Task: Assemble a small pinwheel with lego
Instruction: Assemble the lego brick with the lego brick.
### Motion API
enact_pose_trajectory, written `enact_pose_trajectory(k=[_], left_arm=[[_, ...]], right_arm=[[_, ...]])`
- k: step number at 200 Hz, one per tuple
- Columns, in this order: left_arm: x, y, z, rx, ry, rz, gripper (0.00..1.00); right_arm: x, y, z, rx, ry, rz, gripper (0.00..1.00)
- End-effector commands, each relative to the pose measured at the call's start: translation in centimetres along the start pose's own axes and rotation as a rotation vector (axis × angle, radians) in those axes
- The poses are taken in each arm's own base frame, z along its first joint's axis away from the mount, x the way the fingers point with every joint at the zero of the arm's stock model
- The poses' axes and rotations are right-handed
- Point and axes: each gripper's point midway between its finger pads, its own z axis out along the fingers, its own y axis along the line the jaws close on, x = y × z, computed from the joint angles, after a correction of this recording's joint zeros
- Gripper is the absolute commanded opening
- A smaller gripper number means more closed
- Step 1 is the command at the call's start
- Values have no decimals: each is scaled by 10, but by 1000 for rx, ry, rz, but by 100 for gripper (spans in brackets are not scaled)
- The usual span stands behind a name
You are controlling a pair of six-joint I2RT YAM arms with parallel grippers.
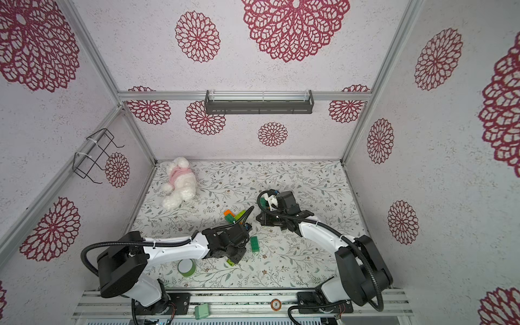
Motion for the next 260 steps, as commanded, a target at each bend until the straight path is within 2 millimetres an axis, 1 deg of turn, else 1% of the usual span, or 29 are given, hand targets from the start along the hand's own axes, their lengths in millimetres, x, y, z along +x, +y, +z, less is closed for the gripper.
enact_pose_trajectory(k=[1,19,41,63,83,100,112,115,120,125,137,149,155,168,180,194,202,213,230,242,260], left_arm=[[-30,-2,-10,-27,-89,-9,29],[-40,1,-15,-29,-114,-20,30],[-53,9,-23,-48,-162,-60,27],[-74,30,-36,-113,-264,-158,28],[-95,37,-37,-95,-317,-233,27],[-110,38,-41,-92,-349,-266,26],[-119,46,-44,-100,-370,-311,26],[-121,47,-45,-95,-369,-324,26],[-124,49,-46,-86,-370,-348,26],[-127,52,-48,-80,-376,-374,26],[-133,60,-55,-72,-392,-442,26],[-138,64,-61,-44,-402,-486,26],[-141,65,-64,-34,-404,-504,26],[-149,59,-70,25,-411,-518,26],[-154,54,-75,67,-424,-531,26],[-157,51,-80,94,-425,-556,26],[-159,49,-81,114,-424,-569,26],[-161,45,-84,144,-427,-578,26],[-160,43,-85,159,-422,-594,26],[-159,41,-86,174,-424,-603,26],[-158,41,-88,186,-429,-610,26]], right_arm=[[-13,9,-12,-5,-52,-43,0],[-13,9,-12,0,-50,-43,0],[-13,6,-13,16,-50,-47,0],[-14,5,-14,19,-51,-50,0],[-15,5,-14,17,-51,-53,0],[-10,2,-17,29,-35,-50,0],[-1,0,-21,17,-32,-51,0],[2,1,-22,10,-30,-53,2],[5,1,-24,-2,-29,-53,10],[10,2,-25,-16,-23,-54,16],[19,11,-28,-86,-27,-70,22],[26,20,-31,-156,-46,-87,34],[30,24,-32,-177,-50,-107,39],[36,39,-30,-226,-46,-171,50],[37,50,-25,-248,-53,-214,54],[34,62,-19,-276,-63,-238,57],[31,65,-15,-286,-70,-245,58],[27,64,-8,-277,-76,-250,59],[22,65,-2,-270,-80,-264,59],[18,67,1,-274,-80,-273,57],[16,67,8,-269,-70,-277,50]])
